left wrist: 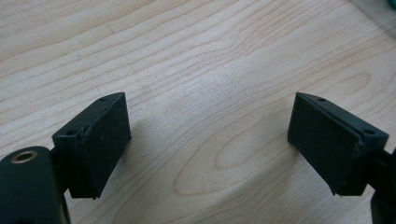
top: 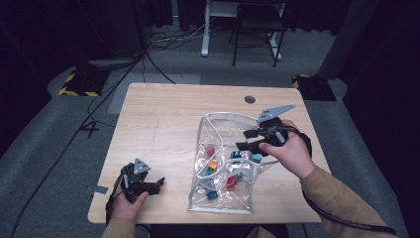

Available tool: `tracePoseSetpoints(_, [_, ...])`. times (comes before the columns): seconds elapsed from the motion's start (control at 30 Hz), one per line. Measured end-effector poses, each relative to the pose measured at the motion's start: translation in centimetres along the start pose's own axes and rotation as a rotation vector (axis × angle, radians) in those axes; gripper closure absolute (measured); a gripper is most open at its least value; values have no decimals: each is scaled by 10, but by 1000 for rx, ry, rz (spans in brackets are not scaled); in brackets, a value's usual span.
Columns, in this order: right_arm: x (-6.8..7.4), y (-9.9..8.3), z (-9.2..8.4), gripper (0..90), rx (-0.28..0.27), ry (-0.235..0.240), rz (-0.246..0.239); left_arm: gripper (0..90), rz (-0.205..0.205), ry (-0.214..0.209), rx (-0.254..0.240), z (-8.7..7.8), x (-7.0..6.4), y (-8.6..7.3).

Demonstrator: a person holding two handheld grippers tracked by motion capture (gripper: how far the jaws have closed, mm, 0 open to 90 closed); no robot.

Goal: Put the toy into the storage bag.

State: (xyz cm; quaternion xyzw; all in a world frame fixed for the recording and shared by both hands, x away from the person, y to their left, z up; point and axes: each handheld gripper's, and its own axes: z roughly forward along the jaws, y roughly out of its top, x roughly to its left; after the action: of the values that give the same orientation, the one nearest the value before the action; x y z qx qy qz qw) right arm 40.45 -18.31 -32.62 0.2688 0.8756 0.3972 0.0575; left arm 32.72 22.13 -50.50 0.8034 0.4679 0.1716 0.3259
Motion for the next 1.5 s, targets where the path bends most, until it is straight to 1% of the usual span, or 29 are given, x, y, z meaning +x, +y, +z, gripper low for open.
tracePoseSetpoints(0.13, [1, -2, -12, 424, -43, -7, -2, 134, 1, 1, 1, 0, 0, 0])
tracePoseSetpoints(0.17, [1, -4, -17, 424, -56, -20, -2, 134, 0, 0, 0, 0, 0, 0])
tracePoseSetpoints(0.23, [1, -5, -20, 424, -62, -23, -3, 134, 0, 0, 0, 0, 0, 0])
tracePoseSetpoints(0.37, [2, -8, -33, 424, -93, -42, -2, 135, 0, 1, 0, 0, 0, 0])
tracePoseSetpoints(0.4, [1, -11, -40, 421, -105, -51, -1, 134, 2, 1, 0, 0, 0, 0])
tracePoseSetpoints(0.47, [1, -12, -42, 421, -107, -54, 1, 134, 2, 0, -1, 0, 0, 0])
tracePoseSetpoints(0.63, [-4, -18, -59, 399, -129, -97, 3, 134, 1, 1, -1, 0, 0, 0])
tracePoseSetpoints(0.77, [-9, -23, -70, 375, -143, -123, 8, 134, 1, 1, -3, 0, 0, 0])
tracePoseSetpoints(1.0, [-22, -36, -90, 367, -158, -176, 42, 135, 1, 1, -1, 0, 0, 0])
tracePoseSetpoints(1.13, [-31, -46, -99, 351, -160, -222, 59, 134, 1, 1, -1, 0, 0, 0])
tracePoseSetpoints(1.23, [-38, -54, -104, 344, -162, -245, 79, 134, 0, 1, -2, 0, 0, 0])
tracePoseSetpoints(1.37, [-46, -63, -109, 329, -158, -285, 91, 134, 1, 1, -1, 0, 0, 0])
tracePoseSetpoints(1.4, [-50, -67, -110, 324, -148, -306, 96, 134, 1, 1, -1, 0, 0, 0])
tracePoseSetpoints(1.43, [-50, -67, -110, 324, -148, -306, 96, 134, 1, 1, -3, 0, 0, 0])
tracePoseSetpoints(1.5, [-54, -72, -110, 320, -137, -330, 102, 134, 1, 1, -1, 0, 0, 0])
